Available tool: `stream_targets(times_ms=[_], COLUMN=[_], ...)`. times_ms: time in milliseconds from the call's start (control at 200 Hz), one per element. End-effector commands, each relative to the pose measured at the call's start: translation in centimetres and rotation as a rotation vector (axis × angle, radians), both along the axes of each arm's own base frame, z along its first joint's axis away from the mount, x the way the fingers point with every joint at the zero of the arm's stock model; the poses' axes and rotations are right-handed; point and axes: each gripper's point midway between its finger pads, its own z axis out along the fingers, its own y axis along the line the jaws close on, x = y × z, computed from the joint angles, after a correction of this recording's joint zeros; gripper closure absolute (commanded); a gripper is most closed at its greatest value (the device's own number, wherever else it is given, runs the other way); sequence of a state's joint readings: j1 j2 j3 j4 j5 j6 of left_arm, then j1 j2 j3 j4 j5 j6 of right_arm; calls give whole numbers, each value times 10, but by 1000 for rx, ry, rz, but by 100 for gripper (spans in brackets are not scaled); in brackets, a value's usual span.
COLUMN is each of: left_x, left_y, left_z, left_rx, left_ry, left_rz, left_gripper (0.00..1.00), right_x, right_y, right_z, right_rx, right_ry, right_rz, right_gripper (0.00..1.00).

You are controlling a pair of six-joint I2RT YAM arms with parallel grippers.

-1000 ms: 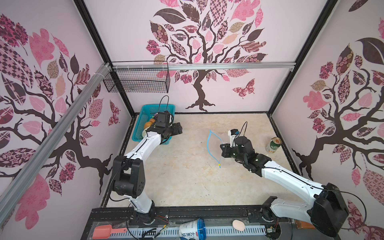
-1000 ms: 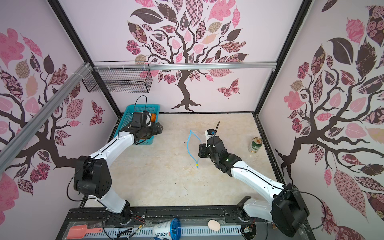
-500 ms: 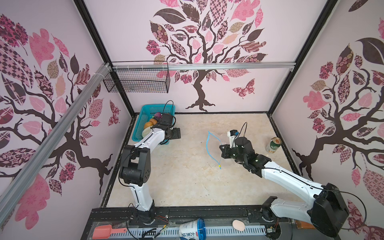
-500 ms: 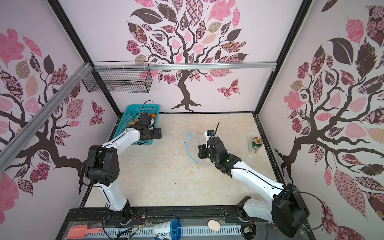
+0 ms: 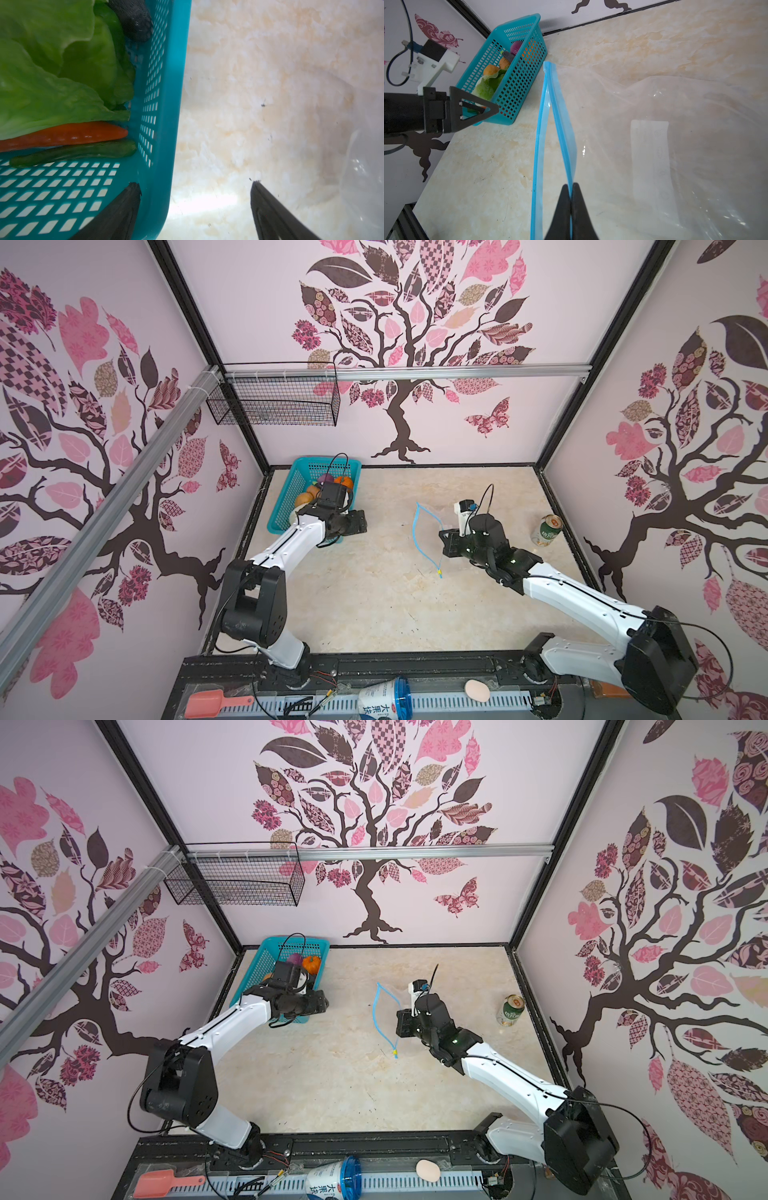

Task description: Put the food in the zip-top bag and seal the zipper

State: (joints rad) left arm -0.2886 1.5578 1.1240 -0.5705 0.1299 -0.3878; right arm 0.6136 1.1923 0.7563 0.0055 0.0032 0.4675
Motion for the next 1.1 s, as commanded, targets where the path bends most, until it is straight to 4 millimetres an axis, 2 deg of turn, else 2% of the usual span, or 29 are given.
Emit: stream_targets(times_ms=[0,215,325,495,595,690,775,930,1095], left_x=[-45,-100,-124,-151,-157,-146,-127,-83,-31], left_y=[-13,-41,-47,-63,-71,-72,-68,-59,-39], left_z=[-17,-21,-24,-16,-6,11,36,76,99], left_rx=[-58,-149,-162,-205,-238,-242,-209,-161,-97], left_ry=[123,173,191,182,175,103,-16,-195,-296], left_rz=[-7,-7,8,6,-1,-5,-10,-9,8], left_gripper=[15,16,16,16,16,16,15,15,15], right_x=[0,1,1,2,3,3,2,1,-1], right_y=[-2,-1,0,-1,-2,-1,-1,-2,-4], right_z=[7,7,8,8,9,9,8,12,20], right_rx=[2,-4,-11,-27,-31,-32,-34,-32,-32], right_ry=[-30,-32,-33,-39,-41,-40,-36,-40,-67], right_rz=[2,9,13,15,13,15,16,19,23], right_gripper=[100,100,100,100,100,100,100,100,100])
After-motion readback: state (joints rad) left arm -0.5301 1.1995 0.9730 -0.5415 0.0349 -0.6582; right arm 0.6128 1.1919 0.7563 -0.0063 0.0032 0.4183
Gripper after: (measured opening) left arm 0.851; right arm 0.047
